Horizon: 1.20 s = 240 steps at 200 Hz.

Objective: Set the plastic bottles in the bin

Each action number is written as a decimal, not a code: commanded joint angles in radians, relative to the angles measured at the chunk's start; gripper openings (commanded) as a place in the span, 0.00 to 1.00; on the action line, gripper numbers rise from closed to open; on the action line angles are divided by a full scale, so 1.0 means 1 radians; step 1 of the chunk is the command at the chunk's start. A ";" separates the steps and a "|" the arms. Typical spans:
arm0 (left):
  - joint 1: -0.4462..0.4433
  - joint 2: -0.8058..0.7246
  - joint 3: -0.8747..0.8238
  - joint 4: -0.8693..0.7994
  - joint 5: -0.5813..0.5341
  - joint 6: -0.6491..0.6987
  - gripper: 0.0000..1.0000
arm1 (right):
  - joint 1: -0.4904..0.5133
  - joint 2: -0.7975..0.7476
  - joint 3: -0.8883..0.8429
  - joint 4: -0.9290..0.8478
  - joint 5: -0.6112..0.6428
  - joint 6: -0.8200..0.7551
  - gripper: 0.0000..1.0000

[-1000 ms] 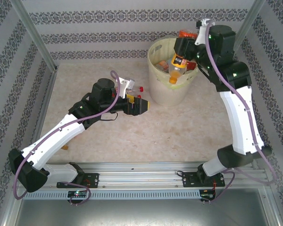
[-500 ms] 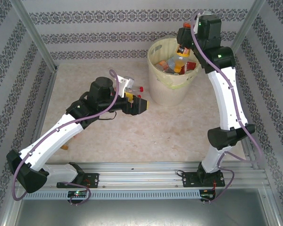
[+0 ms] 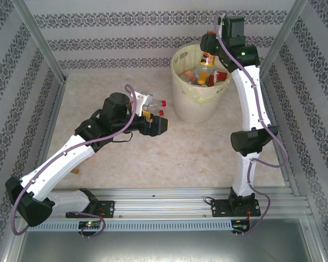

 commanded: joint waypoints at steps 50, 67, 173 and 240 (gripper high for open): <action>0.011 -0.049 -0.032 -0.031 -0.039 0.007 1.00 | -0.022 0.061 0.020 -0.128 -0.170 0.064 0.67; 0.011 -0.049 -0.029 -0.042 -0.047 0.016 1.00 | -0.032 0.054 0.024 -0.133 -0.167 0.078 0.76; 0.023 0.071 0.098 -0.278 -0.146 0.233 1.00 | -0.040 -0.250 -0.233 -0.102 -0.220 -0.009 0.93; 0.171 0.211 0.144 -0.342 -0.076 0.348 1.00 | 0.038 -0.636 -0.785 0.110 -0.326 -0.030 0.98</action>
